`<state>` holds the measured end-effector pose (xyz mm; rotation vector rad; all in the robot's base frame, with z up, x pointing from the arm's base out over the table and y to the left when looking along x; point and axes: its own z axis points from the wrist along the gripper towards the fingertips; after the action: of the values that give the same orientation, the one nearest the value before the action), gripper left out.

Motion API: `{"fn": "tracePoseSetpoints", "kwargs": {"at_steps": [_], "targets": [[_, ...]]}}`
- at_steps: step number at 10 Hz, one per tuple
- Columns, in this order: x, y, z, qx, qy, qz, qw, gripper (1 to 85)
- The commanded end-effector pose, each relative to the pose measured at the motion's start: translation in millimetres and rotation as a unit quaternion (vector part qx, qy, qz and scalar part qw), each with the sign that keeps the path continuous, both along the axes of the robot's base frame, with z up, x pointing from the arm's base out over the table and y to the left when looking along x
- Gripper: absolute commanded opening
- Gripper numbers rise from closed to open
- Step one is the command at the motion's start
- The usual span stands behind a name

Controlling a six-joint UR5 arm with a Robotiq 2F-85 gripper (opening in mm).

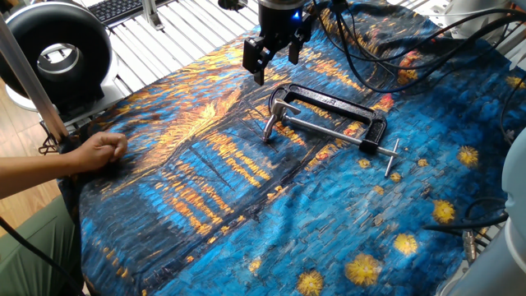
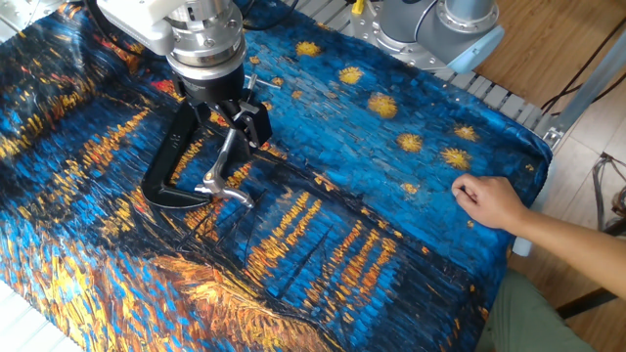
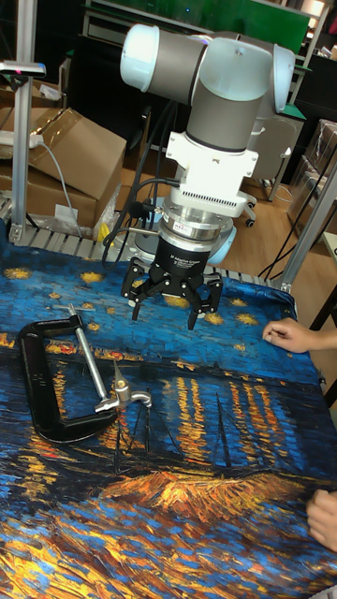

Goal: Turn off the water tap

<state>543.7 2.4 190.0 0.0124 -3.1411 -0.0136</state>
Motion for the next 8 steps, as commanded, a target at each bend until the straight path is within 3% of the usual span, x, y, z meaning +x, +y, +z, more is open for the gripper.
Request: {"fn": "tracePoseSetpoints", "kwargs": {"at_steps": [1, 2, 8], "targets": [[-0.1, 2.2, 0.0, 0.0, 0.0, 0.0, 1.0, 84.0], [24.0, 1.4, 1.0, -0.004, -0.046, 0.022, 0.9987, 1.3], [24.1, 1.2, 1.6, -0.006, -0.044, 0.021, 0.9988, 1.3]]}}
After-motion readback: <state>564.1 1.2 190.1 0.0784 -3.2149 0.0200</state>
